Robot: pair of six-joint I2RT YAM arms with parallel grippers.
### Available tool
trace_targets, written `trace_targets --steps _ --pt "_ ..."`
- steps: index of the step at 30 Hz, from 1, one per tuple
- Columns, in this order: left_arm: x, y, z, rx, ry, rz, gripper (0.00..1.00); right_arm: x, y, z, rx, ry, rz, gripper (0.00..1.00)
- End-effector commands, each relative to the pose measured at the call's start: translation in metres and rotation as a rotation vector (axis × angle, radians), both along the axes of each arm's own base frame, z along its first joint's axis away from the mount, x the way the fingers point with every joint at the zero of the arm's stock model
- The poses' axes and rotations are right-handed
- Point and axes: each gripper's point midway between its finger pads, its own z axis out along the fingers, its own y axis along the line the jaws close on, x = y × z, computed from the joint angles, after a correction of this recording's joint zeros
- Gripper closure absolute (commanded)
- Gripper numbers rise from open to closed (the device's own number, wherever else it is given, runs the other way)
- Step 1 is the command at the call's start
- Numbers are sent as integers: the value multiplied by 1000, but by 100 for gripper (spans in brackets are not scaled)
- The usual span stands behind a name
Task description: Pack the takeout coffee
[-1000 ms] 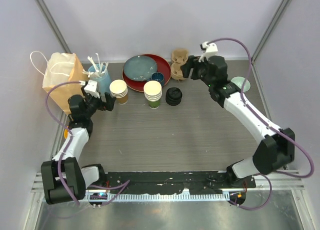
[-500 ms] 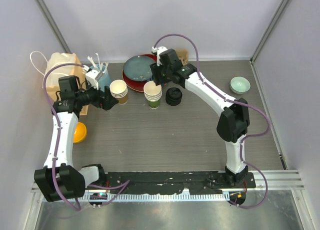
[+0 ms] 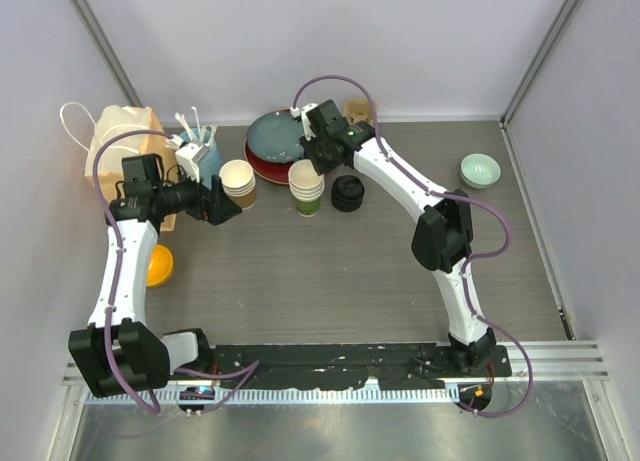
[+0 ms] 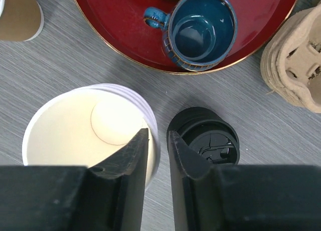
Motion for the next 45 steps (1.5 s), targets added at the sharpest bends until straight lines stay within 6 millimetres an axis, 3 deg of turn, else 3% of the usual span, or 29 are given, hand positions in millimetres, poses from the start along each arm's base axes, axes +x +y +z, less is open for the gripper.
trace_targets --steps 1,3,8,13,22,28,35,41,45 --pt "-5 -8 10 -23 -22 -35 11 2 5 23 21 -40 35 74" --pt "-5 -7 10 -22 -26 -39 11 3 5 30 34 -55 32 81" --pt "-6 -10 11 -30 -29 -55 11 0 8 43 42 -86 46 83" --pt "-8 -12 14 -35 -37 -73 11 -1 5 52 22 -117 34 70" --pt "-10 -13 14 -29 -40 -88 12 4 -2 61 1 -156 8 70" --pt "-13 -13 14 -19 -41 -100 11 5 -5 72 7 -183 3 61" --pt "-13 -11 12 -1 -43 -103 11 3 -3 67 7 -172 22 75" --pt "-14 -11 12 4 -46 -108 11 1 -1 61 5 -155 35 73" --pt "-14 -11 12 4 -44 -107 11 2 0 60 1 -158 33 81"
